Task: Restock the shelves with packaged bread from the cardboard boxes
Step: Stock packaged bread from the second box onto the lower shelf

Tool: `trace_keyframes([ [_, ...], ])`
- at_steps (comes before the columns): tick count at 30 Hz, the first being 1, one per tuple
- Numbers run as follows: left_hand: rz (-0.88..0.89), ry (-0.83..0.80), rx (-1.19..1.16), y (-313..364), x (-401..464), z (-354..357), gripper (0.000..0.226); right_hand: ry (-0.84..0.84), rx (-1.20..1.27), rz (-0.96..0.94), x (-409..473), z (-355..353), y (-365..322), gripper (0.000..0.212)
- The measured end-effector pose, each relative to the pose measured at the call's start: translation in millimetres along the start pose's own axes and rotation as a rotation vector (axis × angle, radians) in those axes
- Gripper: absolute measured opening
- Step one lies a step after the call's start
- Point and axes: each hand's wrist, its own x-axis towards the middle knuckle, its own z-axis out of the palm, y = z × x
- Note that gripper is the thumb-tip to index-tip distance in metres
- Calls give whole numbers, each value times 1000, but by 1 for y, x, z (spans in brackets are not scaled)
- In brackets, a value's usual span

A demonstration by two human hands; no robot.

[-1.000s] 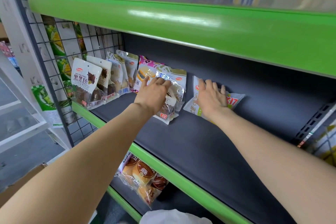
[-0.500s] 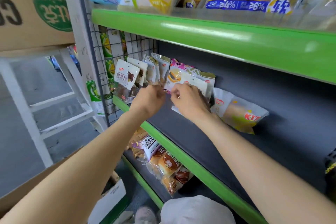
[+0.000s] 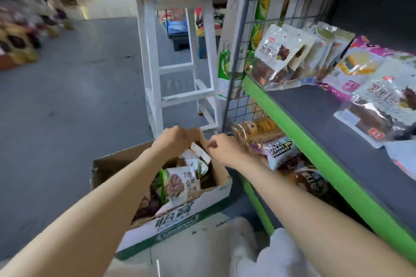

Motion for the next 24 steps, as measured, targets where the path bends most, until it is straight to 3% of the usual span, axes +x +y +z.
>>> trace_keyframes([
  [7,-162,-187,174,-109,25,49,34,-261,-50,62,61,112,5,36],
  [11,-266,-193,128,-154,33,77,39,-431,-169,42,96,155,9,17],
  [12,-309,-173,109,-162,34,83,43,-470,-204,24,104,163,12,21],
  [14,-384,-95,100,-175,36,93,52,-510,-249,13,118,177,19,69],
  [16,-456,-34,73,-183,39,103,57,-516,-243,14,129,187,25,90],
  [21,-602,-48,15,-203,49,118,84,-539,-335,66,147,209,31,108],
  [24,-635,-86,6,-215,54,124,106,-464,-626,62,149,214,31,89],
])
